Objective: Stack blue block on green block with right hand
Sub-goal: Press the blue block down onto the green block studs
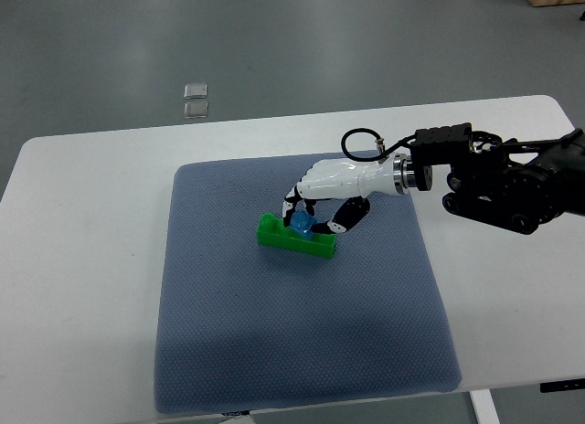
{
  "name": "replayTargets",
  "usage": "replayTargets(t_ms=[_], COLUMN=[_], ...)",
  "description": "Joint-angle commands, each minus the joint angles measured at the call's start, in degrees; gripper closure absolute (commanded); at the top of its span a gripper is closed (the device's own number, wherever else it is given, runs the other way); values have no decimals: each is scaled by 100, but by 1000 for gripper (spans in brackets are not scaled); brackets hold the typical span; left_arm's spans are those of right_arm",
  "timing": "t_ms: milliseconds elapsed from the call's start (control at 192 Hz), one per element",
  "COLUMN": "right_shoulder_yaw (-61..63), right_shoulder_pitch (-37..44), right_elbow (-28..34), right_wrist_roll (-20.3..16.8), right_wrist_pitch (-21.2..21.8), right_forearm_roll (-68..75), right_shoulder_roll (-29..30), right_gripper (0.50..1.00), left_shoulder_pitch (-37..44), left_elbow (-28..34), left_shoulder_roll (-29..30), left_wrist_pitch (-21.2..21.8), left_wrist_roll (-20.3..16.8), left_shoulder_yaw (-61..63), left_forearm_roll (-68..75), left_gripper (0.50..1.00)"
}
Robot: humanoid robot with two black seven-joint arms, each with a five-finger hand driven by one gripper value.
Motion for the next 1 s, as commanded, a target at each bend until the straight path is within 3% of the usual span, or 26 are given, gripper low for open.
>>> replayTargets(t_ms=[0,698,995], right_shoulder_yaw=[14,22,22], right_shoulder_pitch=[-1,-1,-1], right_elbow=[3,-5,-5], right_wrist_roll=[1,-71,-89], right_wrist_pitch=[151,283,617], right_forearm_roll=[51,174,745], right_shoulder_roll=[8,-45,-53], right_gripper=[1000,1000,1000], left_shoulder_pitch=[0,0,0], left_elbow=[5,5,-4], left_shoulder_roll=[0,0,0], left_wrist_pitch=[0,0,0], left_wrist_roll=[0,0,0], left_shoulder_yaw=[0,0,0], left_forearm_roll=[0,0,0], left_gripper=[500,500,500])
